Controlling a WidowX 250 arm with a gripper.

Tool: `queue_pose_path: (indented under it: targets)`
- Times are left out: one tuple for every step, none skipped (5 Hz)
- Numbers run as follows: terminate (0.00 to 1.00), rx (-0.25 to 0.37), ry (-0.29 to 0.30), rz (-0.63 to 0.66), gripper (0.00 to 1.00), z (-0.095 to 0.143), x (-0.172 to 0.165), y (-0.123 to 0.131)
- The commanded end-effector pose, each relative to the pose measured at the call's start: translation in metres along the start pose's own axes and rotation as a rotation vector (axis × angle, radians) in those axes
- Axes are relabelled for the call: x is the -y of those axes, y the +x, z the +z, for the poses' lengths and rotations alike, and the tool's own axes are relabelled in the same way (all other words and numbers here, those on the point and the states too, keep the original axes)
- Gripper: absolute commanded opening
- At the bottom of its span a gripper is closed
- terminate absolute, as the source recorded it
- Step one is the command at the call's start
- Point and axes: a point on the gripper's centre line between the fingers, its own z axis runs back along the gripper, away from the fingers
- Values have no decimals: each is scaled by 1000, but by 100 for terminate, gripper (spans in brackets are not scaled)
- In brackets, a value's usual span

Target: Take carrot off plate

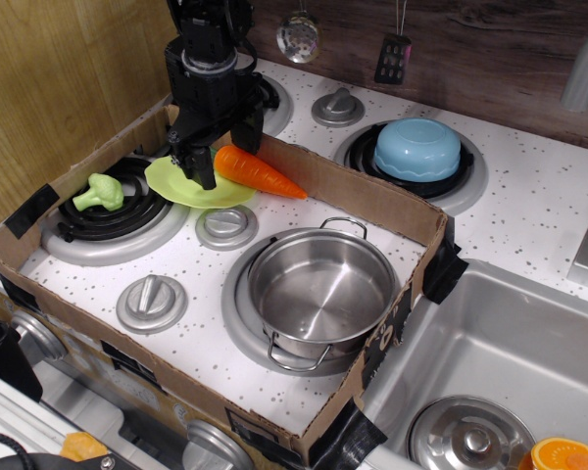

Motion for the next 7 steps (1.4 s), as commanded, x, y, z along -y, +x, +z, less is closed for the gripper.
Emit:
queue_pose_path:
  targets:
    - [0, -15, -81, 17, 100, 5, 0, 17]
    - [0, -26, -133, 37, 100, -9, -1, 13]
    - [0, -46, -123, 42, 100, -19, 4, 17]
    - [0, -69, -75, 5, 100, -30, 8, 16]
    - [0, -85, 22, -73, 100, -25, 17, 22]
    - [0, -107, 83, -104, 100, -25, 19, 23]
    - [0, -98, 111, -93, 0, -25, 9, 18]
